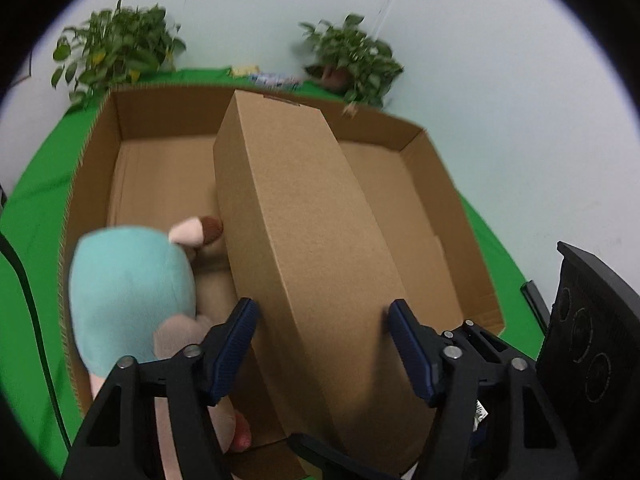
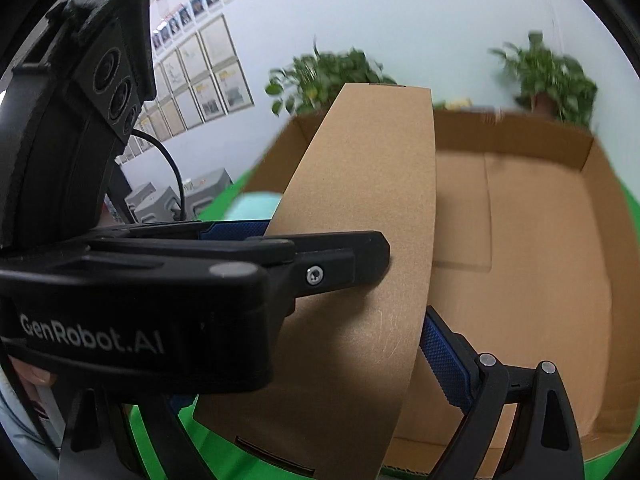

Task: Organize objects
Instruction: 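Lift the flat brown box and carry it over the open box, then lower the flat brown box beside the plush pig and release it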

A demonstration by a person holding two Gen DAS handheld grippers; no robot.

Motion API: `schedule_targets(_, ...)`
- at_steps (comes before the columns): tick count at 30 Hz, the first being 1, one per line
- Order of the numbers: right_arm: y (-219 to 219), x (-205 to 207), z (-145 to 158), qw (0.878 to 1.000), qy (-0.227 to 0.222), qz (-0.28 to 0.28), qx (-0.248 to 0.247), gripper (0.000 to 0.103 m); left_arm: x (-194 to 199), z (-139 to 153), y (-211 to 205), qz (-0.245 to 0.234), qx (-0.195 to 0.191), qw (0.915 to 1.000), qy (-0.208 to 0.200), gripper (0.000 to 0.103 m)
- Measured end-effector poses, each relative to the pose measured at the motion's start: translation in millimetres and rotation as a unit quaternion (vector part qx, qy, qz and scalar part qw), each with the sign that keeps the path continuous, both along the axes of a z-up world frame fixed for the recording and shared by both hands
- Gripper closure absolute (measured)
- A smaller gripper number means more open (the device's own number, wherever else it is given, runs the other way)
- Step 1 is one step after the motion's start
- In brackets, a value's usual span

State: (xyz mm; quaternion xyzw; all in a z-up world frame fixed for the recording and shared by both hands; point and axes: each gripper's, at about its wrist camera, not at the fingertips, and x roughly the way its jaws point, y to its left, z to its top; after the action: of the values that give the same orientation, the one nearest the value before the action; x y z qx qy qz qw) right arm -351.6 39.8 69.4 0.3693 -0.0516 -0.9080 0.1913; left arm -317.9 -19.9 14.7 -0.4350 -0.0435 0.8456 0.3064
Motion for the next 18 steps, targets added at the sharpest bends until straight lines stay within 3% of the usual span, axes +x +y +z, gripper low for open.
schedule_targets(2,0,-13,-22,1.000,-0.023,-0.010,-0.004,0.010,-6,-16,0,0.005,-0.013,0.9996,-0.023,0.049)
schedule_targets(5,-4,-22,-46,0.999,-0.041,-0.013,-0.006,0.012,-7,-25,-5,0.009,-0.015,0.9995,-0.026,0.057)
schedule_targets(9,-7,-36,-60,0.999,-0.049,-0.015,-0.006,0.012,-5,-27,-17,0.019,-0.011,0.9991,-0.036,0.068)
schedule_targets(16,-25,-53,-73,0.997,-0.077,0.007,-0.005,0.013,26,-13,-46,0.045,-0.014,0.9988,-0.015,0.068)
schedule_targets(18,-35,-39,-68,0.997,-0.078,0.007,-0.014,0.014,34,-11,-54,0.054,-0.020,0.9983,-0.002,0.068)
